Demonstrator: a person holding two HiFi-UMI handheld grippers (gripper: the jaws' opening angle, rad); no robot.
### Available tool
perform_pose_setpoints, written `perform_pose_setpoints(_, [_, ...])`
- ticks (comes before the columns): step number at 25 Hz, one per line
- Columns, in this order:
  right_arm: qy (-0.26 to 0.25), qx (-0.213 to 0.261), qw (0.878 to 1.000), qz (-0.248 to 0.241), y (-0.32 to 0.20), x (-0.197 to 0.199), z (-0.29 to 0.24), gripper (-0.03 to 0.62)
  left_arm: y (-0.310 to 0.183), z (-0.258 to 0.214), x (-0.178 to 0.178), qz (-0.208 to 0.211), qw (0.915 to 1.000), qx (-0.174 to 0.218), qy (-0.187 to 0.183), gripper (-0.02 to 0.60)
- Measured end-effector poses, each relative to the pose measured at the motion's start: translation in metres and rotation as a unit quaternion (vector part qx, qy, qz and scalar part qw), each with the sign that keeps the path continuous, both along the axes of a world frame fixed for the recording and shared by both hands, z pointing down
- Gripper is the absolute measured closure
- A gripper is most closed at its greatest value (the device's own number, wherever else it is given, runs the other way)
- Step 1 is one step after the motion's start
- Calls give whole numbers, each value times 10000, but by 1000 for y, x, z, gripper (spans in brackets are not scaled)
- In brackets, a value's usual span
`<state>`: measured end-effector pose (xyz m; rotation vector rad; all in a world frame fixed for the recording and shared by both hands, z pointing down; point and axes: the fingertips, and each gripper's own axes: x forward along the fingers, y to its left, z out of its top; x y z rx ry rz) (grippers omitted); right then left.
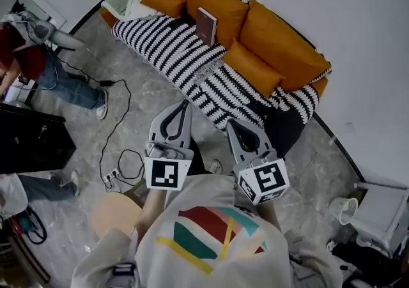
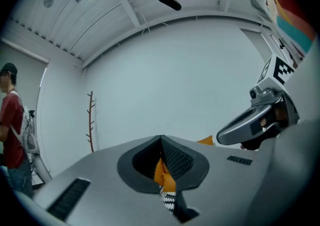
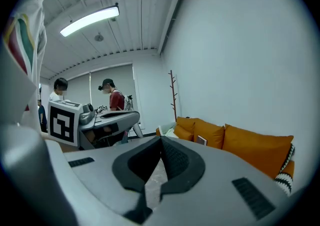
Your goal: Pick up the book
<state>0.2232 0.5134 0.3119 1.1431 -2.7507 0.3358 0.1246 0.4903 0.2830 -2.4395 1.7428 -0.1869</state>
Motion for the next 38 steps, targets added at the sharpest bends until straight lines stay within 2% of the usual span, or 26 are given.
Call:
perform_pose_setpoints(3, [23,80,9998,156,-23,5,0,582,-21,-6,6,287,9995,106,116,579])
perform_pose_setpoints(6, [-61,110,9995,278,-53,-1,-1,582,-46,-9,1,386,9990,154,-149,578])
perform_pose_setpoints(8, [-50,144,9994,299,-77,-15,-3,582,-65,-9,-10,387,9990,139,-172,578])
perform_pose_setpoints(12, [162,-19,9989,438,-127,-56,8,582,-109,-14,-51,338,9989,249,185,578])
perform_pose_setpoints(15, [108,12,9998,191,-160,-100,4,582,-149,-19,-91,352,9988,307,176,578])
perform_pose_setpoints(18, [-1,-59,10000,-64,-188,-144,-3,582,-186,-15,-137,282,9992,164,236,578])
perform_pose_setpoints(21, [90,-80,9999,-29,-226,-179,-7,582,-226,-18,-177,176,9990,93,406,578])
perform_pose_setpoints(24, [40,-63,10000,2,-258,-211,-15,582,-256,-23,-201,257,9988,159,393,578])
perform_pose_setpoints(26, [103,-72,9999,-9,-274,-228,-15,582,-271,-17,-213,266,9987,62,441,578])
perform_pose_setpoints(29, [306,-245,9992,-40,-292,-238,-5,582,-291,-7,-228,138,9973,-86,718,578])
perform_pose_setpoints(33, [403,-537,9977,-61,-315,-236,12,582,-311,13,-239,-84,9957,-403,834,579])
perform_pose_setpoints(38, [519,-376,9979,-90,-362,-234,18,582,-347,13,-247,-290,9957,-380,792,579])
